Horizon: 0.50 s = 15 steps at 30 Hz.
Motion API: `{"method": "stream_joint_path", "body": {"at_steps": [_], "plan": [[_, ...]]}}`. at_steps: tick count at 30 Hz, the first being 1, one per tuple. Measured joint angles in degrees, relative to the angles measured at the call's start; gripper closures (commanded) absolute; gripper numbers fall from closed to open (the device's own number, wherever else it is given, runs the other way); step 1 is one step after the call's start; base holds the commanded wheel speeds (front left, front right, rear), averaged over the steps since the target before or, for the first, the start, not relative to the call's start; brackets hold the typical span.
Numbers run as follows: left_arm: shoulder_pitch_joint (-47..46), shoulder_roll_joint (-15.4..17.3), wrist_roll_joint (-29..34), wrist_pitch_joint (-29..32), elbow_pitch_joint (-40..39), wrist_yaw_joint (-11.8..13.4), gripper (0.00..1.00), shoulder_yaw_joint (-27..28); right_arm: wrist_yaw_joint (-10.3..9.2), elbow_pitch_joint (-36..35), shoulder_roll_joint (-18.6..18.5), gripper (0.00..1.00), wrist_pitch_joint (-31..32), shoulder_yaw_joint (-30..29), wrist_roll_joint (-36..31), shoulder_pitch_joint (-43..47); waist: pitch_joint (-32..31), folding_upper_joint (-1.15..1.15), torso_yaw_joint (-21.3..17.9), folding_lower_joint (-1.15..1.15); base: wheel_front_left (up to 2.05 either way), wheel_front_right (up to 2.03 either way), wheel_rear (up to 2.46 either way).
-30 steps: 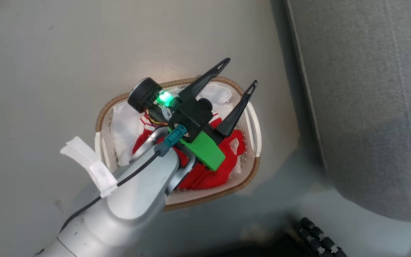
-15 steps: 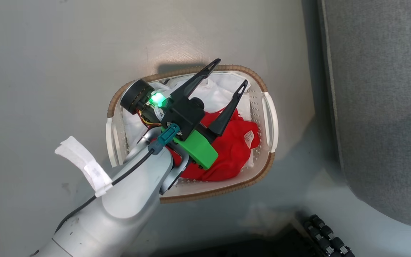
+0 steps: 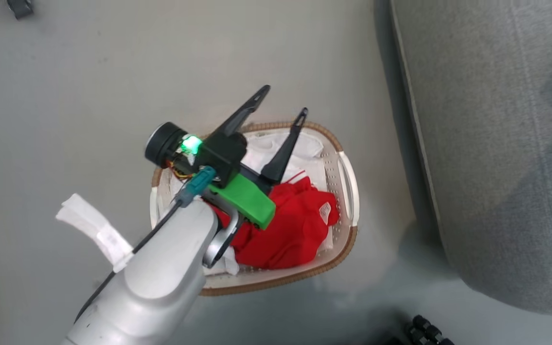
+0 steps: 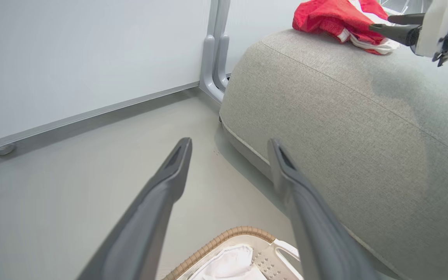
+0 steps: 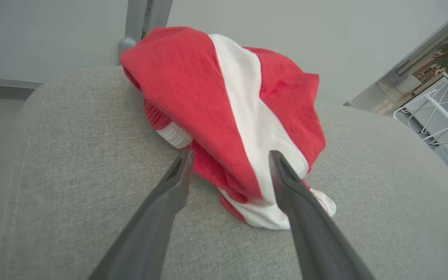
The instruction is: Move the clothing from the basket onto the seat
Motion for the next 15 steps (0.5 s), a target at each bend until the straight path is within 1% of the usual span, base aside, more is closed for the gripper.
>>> {"method": "stream_joint_path", "body": {"at_steps": [1,5,7,10,15], "plan": [[1.3,0.0,-0.5,-0.1,-0.5,0.2,0.0,1.8,0.0,-0.2,-0.3,0.0,0.0,1.3,0.6,0.9,-1.9,0.0,0.0,0.0,0.0,0.0,0.0],[4.5,0.2,-1.1,-0.1,-1.1,0.6,0.0,5.9,0.0,-0.3,-1.6,0.0,0.0,3.5,1.7,1.3,-6.2,0.0,0.4,0.0,0.0,0.0,0.0],[6.2,0.3,-1.1,-0.1,-1.3,0.7,0.0,7.9,0.0,-0.8,-1.4,0.0,0.0,4.7,2.5,1.4,-8.3,0.0,0.7,0.0,0.0,0.0,0.0],[9.4,0.4,-1.5,-0.1,-1.6,1.1,0.0,11.3,0.0,-2.5,0.2,0.0,0.0,6.2,5.0,2.1,-11.7,0.0,1.2,0.0,0.0,0.0,0.0],[15.5,0.4,-1.5,-0.1,-2.4,1.7,0.0,17.7,0.0,-8.6,3.9,0.0,0.0,9.9,9.2,6.0,-17.0,0.0,2.2,-0.01,0.0,0.0,0.0]]}}
